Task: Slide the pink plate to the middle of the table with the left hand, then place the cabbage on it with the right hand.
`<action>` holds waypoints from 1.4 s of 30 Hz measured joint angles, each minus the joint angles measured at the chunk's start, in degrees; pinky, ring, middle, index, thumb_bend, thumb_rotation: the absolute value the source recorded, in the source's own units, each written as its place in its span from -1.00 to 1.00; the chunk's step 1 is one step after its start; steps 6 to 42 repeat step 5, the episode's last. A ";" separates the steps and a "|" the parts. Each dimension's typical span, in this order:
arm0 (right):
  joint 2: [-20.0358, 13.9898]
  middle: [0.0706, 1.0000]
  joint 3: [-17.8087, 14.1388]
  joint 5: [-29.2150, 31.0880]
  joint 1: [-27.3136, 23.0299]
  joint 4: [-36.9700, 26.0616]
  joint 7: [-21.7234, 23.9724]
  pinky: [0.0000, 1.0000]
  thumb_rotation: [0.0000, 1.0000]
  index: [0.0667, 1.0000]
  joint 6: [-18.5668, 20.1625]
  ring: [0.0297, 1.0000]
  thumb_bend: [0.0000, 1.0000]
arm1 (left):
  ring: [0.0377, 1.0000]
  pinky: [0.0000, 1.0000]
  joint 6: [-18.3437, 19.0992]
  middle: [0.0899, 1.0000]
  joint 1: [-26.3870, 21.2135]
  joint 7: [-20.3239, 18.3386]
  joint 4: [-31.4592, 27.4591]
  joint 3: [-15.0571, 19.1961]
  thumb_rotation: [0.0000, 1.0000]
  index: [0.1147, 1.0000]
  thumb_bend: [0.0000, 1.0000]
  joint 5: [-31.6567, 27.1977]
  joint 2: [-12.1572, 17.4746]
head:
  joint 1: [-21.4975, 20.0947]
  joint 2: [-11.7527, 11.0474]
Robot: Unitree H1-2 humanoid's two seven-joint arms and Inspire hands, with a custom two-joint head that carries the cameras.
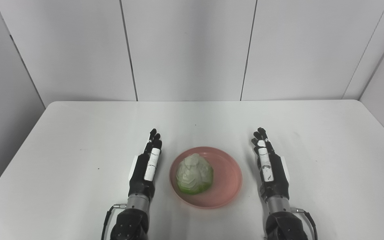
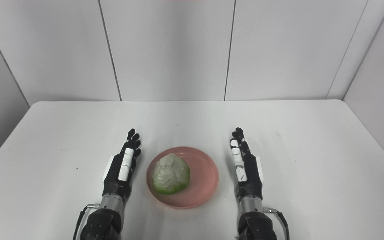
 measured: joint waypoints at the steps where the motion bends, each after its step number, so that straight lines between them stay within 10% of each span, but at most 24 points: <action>1: 0.02 0.88 -0.03 0.28 0.00 -0.01 0.02 1.00 0.80 0.86 -0.01 0.89 0.69 | 1.00 1.00 0.01 1.00 0.00 0.00 -0.01 -0.02 0.83 1.00 0.72 0.00 0.01 | 0.00 0.00; 42: 0.01 0.88 -0.03 0.69 0.00 0.00 0.16 1.00 0.80 0.87 -0.01 0.90 0.69 | 1.00 1.00 0.03 1.00 0.00 0.00 -0.01 -0.09 0.82 1.00 0.76 0.01 0.04 | 0.00 0.00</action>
